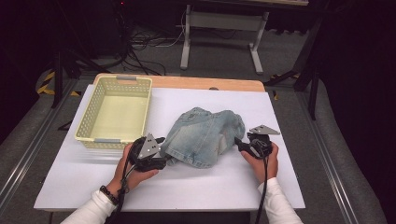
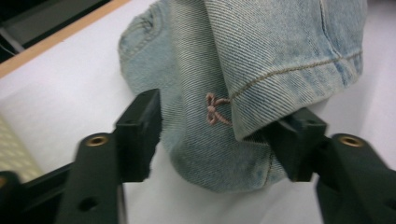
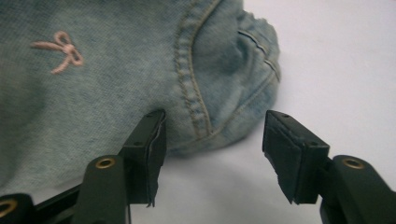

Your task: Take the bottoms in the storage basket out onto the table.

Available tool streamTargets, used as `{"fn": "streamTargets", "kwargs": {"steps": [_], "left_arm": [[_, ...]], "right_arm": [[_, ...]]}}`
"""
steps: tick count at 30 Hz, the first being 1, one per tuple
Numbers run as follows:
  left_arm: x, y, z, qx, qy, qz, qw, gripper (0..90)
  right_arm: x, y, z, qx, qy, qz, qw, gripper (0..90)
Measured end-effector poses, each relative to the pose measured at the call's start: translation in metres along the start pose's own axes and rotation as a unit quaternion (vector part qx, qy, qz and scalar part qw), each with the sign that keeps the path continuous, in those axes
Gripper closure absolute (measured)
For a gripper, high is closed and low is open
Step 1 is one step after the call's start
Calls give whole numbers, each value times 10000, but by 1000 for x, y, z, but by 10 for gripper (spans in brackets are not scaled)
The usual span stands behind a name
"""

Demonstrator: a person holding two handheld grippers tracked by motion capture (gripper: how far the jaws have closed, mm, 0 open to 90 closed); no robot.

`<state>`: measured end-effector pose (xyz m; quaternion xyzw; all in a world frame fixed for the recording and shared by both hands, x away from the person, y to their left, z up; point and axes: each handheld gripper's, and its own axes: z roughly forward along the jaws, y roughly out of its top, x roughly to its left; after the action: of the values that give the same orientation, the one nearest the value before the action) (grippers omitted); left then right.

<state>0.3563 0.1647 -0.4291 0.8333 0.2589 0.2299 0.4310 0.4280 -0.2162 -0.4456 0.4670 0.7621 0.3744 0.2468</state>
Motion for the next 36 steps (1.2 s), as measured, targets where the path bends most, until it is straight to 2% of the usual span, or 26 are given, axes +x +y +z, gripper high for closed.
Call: {"fn": "streamTargets", "kwargs": {"steps": [1,2,5,8,10,11,12,13,17,18,20,22,25,28,33,35,36], "left_arm": [[-1,0,2,33,-73,1,10000,326],[-2,-1,4,90,-132,12,9999,286],[-5,-3,11,271,-203,59,9994,259],[-7,-5,20,434,-250,64,9987,251],[-8,-5,25,537,-211,71,9983,249],[-8,-6,28,611,-200,82,9979,252],[-9,-7,30,676,-172,76,9975,262],[-9,-8,33,732,-164,58,9972,283],[-6,-12,40,921,-194,-79,9955,387],[-4,-13,40,907,-262,-122,9955,409],[-3,-13,40,911,-263,-148,9954,461],[-3,-13,40,922,-275,-134,9953,549],[-2,-12,39,911,-179,-77,9956,685],[1,-12,36,853,-161,-132,9961,788],[2,-8,26,703,-20,-73,9975,808],[4,-6,21,625,65,-71,9980,811],[4,-5,19,598,97,-73,9981,810]], "right_arm": [[1,1,1,-42,37,-34,10000,396],[4,2,4,-79,202,-95,9997,375],[7,3,7,-58,225,-159,9996,357],[7,5,16,-15,142,-180,9997,329],[6,6,23,142,156,-176,9996,329],[6,7,25,216,141,-152,9996,339],[7,8,25,221,155,-158,9995,393],[7,8,26,233,247,-207,9992,457],[9,8,26,274,316,-345,9985,580],[8,8,26,269,321,-326,9986,603],[6,8,26,242,334,-307,9987,660],[5,7,24,205,344,-298,9988,736],[3,6,23,144,345,-296,9989,797],[2,6,19,59,392,-310,9987,864],[0,5,11,-50,286,-402,9988,900],[-2,6,6,-74,82,-493,9987,900],[-6,5,3,-96,146,-353,9992,896]]}}
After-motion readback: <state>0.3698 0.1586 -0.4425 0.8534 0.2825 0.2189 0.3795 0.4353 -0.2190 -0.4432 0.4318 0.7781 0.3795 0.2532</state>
